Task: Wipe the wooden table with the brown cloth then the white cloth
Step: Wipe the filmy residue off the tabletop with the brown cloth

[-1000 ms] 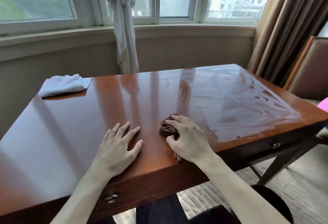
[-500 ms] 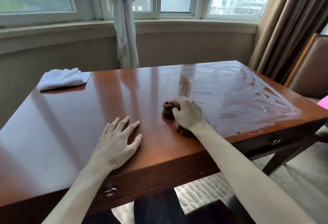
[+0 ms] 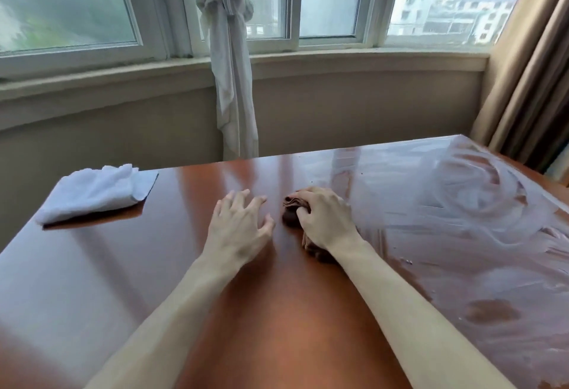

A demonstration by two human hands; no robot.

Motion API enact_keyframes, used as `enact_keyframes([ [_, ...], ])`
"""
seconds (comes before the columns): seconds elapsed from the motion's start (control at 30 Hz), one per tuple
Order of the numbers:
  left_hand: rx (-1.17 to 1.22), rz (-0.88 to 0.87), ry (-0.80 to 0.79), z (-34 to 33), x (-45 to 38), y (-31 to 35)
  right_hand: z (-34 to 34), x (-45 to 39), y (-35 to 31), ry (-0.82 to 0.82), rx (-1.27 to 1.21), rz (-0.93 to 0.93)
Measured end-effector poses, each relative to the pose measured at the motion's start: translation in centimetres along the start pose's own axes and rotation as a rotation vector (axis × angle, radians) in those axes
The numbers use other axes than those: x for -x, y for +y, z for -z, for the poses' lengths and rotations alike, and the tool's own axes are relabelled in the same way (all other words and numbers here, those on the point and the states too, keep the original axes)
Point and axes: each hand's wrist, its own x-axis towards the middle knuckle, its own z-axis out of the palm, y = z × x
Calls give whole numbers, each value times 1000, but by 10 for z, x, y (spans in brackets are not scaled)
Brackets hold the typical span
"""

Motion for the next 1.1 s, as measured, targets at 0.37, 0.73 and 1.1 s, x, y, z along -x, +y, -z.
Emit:
enact_keyframes([
  [0.37,-57,93,-43,-38,-46,-29,-55,-218,50,29,46,-147],
  [0.73,-16,100,-105,-29,-44,-25,19,-3,-1,-112,33,1],
  [1.1,-6,76,-82,-31,-42,-26,10,30,-26,-70,-5,9],
])
